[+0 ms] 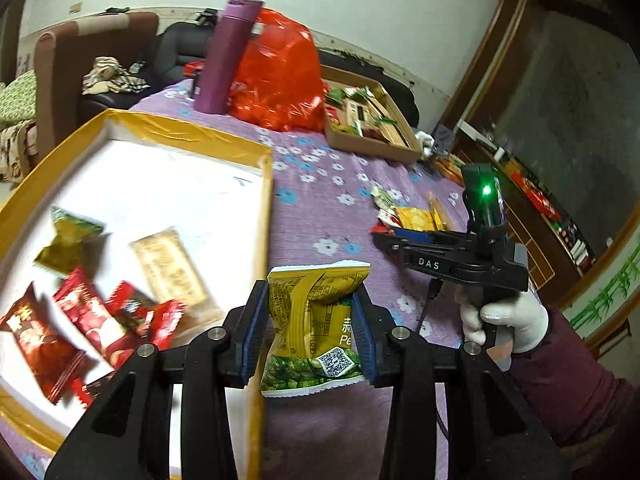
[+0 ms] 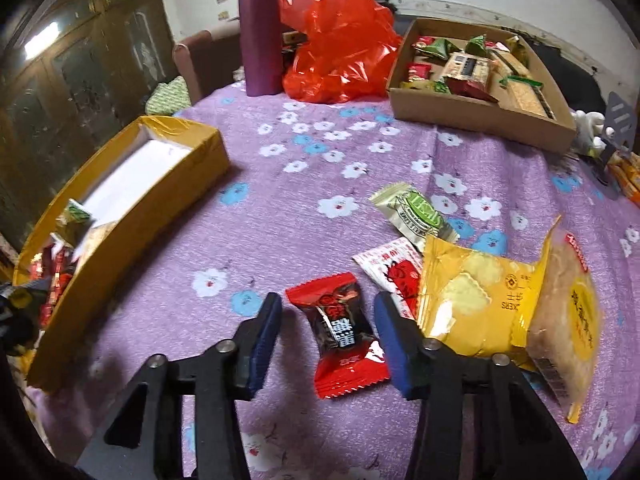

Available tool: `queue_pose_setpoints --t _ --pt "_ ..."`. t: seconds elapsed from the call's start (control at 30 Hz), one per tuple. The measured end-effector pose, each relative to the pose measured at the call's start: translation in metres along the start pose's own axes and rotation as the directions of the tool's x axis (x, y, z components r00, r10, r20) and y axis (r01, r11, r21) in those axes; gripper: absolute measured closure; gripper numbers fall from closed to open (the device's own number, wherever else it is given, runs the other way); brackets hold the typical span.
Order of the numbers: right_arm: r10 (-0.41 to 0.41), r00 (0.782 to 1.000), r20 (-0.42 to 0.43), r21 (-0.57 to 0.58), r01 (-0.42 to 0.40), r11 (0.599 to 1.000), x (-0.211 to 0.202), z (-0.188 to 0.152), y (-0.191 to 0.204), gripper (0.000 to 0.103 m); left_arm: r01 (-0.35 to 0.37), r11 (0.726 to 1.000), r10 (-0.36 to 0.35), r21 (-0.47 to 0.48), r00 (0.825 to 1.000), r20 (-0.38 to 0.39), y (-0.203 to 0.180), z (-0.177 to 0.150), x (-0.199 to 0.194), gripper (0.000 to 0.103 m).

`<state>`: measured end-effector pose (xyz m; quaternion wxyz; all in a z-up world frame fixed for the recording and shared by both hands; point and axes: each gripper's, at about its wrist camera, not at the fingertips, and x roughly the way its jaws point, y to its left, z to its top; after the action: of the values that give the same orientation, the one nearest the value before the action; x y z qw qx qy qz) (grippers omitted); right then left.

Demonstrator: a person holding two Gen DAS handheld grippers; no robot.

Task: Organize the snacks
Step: 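Carry the chip bag toward the white tray with the left tool while the right tool grasps a red candy, then open the left tool over the tray while the right tool drops the red candy in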

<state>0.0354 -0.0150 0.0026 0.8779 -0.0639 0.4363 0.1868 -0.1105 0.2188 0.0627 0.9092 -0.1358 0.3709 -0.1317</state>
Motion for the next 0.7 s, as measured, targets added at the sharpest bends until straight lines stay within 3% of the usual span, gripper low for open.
queue_pose_setpoints --t 0.07,0.37,0.7 --pt "-0.020 1.000 -0.001 0.003 0.020 1.000 -0.002 0.000 -0.001 0.077 0.001 1.000 -0.001 -0.015 1.000 0.009 0.006 -0.002 -0.003 0.065" --pt "0.008 1.000 0.026 0.013 -0.009 1.000 -0.029 -0.006 0.016 0.077 -0.025 0.996 0.030 -0.082 0.998 0.061 0.034 -0.004 -0.022 0.065" --pt "0.186 0.980 0.069 -0.033 -0.185 0.982 -0.059 0.021 0.082 0.078 -0.075 0.974 0.097 -0.212 0.991 0.097 0.089 -0.011 -0.040 0.065"
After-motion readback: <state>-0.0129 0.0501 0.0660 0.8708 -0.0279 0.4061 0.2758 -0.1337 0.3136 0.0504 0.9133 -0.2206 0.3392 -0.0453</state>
